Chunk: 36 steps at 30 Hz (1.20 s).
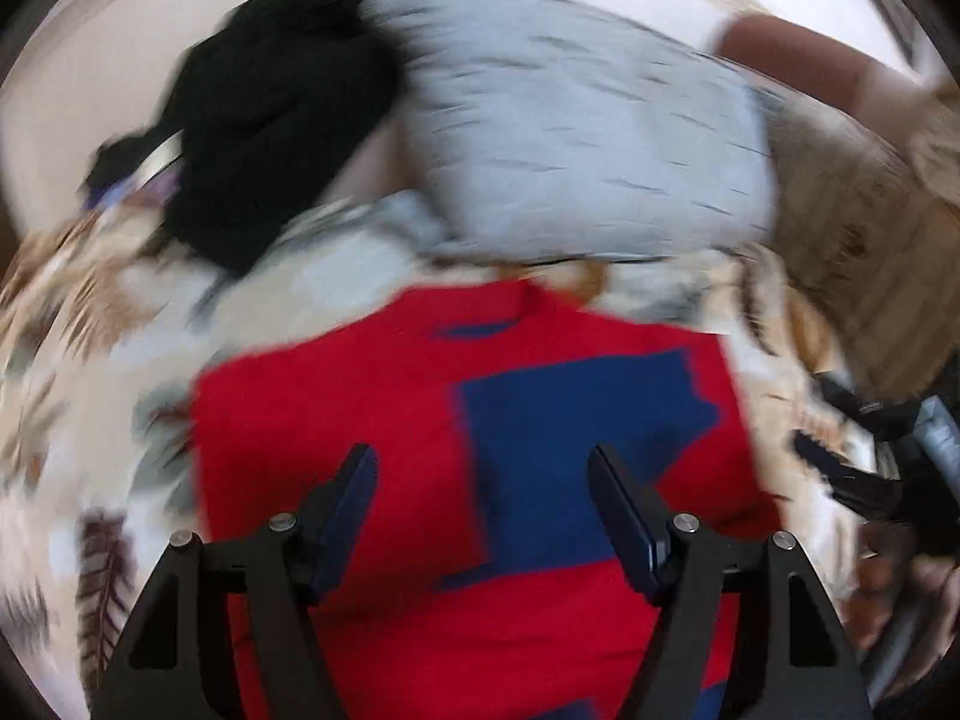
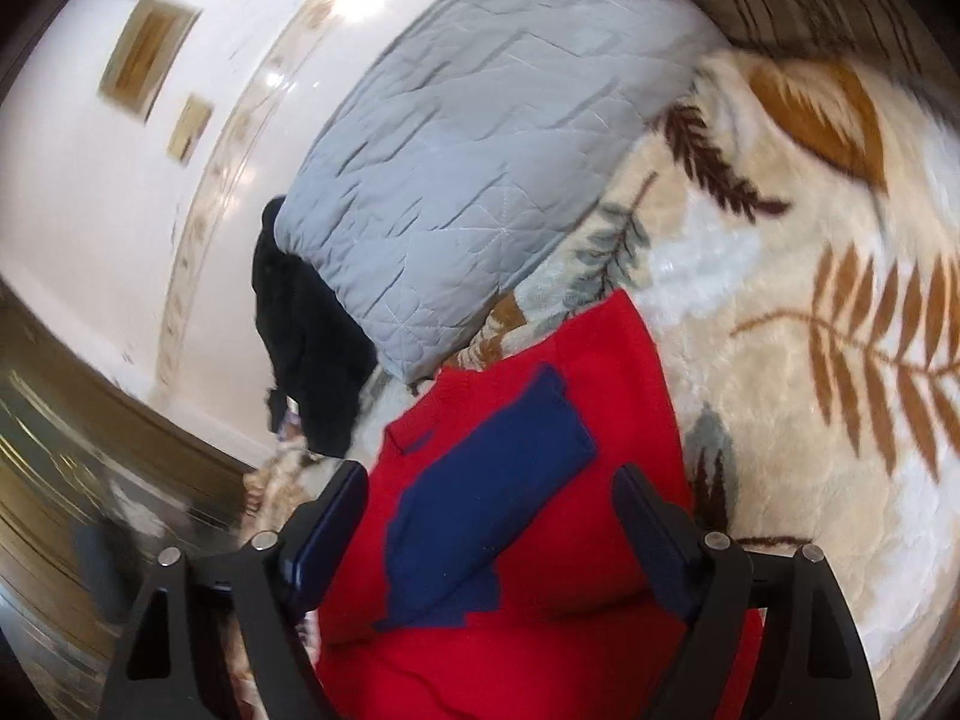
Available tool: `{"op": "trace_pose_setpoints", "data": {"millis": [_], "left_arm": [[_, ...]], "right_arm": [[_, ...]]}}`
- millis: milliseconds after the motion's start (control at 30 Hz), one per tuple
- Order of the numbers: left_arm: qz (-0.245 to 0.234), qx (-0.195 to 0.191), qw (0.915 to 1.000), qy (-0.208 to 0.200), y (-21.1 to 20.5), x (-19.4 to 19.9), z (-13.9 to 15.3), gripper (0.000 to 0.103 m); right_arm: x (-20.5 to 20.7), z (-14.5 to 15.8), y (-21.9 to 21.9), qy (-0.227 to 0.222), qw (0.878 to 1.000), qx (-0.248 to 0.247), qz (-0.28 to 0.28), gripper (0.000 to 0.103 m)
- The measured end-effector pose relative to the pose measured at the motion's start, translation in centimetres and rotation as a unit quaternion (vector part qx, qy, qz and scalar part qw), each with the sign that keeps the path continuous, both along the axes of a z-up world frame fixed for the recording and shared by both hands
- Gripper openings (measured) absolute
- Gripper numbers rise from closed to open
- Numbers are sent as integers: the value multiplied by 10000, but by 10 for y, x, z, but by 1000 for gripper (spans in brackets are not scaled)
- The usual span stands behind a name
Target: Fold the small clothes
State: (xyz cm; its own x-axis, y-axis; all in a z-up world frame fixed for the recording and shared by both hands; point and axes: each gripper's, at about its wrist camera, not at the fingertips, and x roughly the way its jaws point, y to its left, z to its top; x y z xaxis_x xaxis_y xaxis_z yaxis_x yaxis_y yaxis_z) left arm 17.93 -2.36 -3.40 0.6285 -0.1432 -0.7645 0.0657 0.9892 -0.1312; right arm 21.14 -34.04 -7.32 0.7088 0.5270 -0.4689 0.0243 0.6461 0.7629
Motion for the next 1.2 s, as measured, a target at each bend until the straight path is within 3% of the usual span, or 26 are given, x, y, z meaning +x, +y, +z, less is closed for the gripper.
{"op": "trace_pose_setpoints", "data": {"millis": [133,200,433,500,567,633,733,800,833,900,933,1000,1033,1133,1200], "left_arm": [[1095,134,9939,-62,74,-13,-18,74],[1466,-26,9892,45,103,-12,-31,74],[1547,-113,9876,239,123,-13,-75,74],[1557,-144,9874,243,122,-15,-85,75],[1556,-242,9874,151,124,-18,-86,75],[1553,-264,9874,120,126,-16,-89,75],[1543,-281,9876,74,126,-16,-90,76],[1541,-319,9875,55,127,-17,-91,76],[1543,-323,9875,57,127,-16,-90,77],[1526,-221,9880,121,124,-13,-89,78],[1523,-175,9880,168,123,-12,-86,78],[1482,-125,9885,278,123,-13,-79,78],[1464,-151,9887,270,124,-17,-71,78],[1436,-287,9892,-79,124,-25,-50,78],[1356,-218,9901,-287,119,-25,-41,78]], "right_arm": [[7,-8,5,148,9997,113,134,86],[10,-12,12,189,9995,70,256,86],[35,-14,40,396,9977,-305,462,85],[57,-29,44,811,9942,-615,355,84],[74,-50,46,1373,9880,-641,289,64],[80,-46,52,1385,9854,-951,291,8],[60,-3,60,789,9882,-1310,85,5],[37,26,64,369,9878,-1514,73,5],[31,23,65,455,9848,-1678,29,6],[36,-2,66,865,9739,-2099,64,11],[41,-25,62,1311,9694,-2064,220,14],[30,-39,46,1368,9774,-1605,127,16],[24,-36,42,1265,9790,-1599,41,26],[5,-17,34,855,9839,-1555,-206,71],[0,1,36,519,9876,-1470,-198,71]]}}
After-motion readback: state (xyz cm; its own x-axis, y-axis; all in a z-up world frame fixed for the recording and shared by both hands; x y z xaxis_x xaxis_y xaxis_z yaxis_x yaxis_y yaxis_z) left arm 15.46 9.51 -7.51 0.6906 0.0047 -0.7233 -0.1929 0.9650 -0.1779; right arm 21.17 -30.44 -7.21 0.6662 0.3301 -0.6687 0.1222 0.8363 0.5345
